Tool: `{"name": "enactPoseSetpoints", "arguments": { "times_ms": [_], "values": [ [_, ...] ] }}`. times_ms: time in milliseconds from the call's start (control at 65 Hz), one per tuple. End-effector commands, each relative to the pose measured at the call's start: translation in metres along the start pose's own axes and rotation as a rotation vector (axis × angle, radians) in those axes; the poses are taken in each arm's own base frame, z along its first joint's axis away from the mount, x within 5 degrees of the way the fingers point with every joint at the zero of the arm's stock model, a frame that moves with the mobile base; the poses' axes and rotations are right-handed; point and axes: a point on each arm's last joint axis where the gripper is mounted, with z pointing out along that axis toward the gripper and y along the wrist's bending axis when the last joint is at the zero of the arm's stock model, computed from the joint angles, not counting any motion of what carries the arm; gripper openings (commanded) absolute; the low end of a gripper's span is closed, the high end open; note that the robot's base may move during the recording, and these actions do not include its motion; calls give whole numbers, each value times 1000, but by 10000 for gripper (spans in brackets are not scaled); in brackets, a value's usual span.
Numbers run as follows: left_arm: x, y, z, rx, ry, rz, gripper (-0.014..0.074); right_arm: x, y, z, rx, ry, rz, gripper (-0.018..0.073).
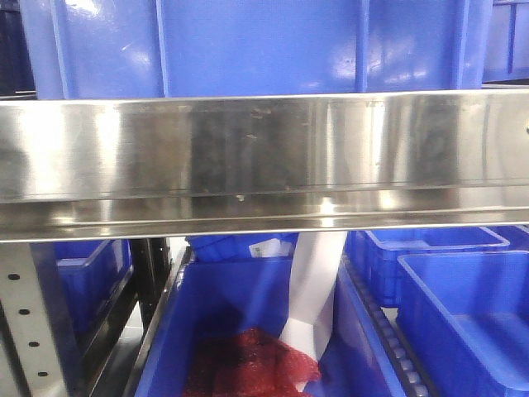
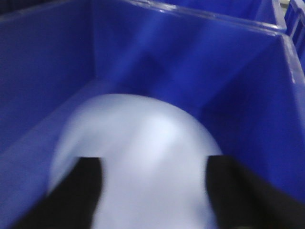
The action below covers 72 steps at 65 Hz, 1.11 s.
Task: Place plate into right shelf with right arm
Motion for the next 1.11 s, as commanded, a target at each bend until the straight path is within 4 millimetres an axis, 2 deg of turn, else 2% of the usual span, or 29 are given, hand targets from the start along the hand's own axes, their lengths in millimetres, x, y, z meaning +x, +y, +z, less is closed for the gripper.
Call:
{"name": "enactPoseSetpoints", "arguments": {
  "times_ms": [0, 169, 246, 277, 446, 508, 646, 800, 923, 1092],
  "values": [
    [-4, 1, -1, -16, -84, -5, -47, -37, -3, -37, -5, -187, -11, 621],
    [-4, 1, -1, -16, -84, -5, -47, -54, -6, -78, -3, -266, -2, 619],
    [-4, 1, -1, -16, -84, -5, -47, -60, -9, -102, 3, -285, 11, 564],
    [-4, 1, -1, -16, -84, -5, -47, -61, -9, -110, 5, -290, 18, 526],
    [-4, 1, -1, -16, -84, -5, -47, -51, -15, -166, 13, -325, 31, 144],
    [-4, 1, -1, -16, -84, -5, -47, -40, -16, -186, 8, -352, 31, 43],
    [-4, 1, -1, -16, -84, -5, -47, -5, -19, -219, 3, -375, 28, 56],
    [-4, 1, -1, -16, -84, -5, -47, 49, -21, -245, -1, -367, 25, 56],
    [-4, 1, -1, -16, -84, -5, -47, 87, -23, -259, -1, -361, 25, 56],
    [-4, 1, -1, -16, -84, -5, -47, 122, -25, -268, 3, -348, 26, 56]
  ]
}}
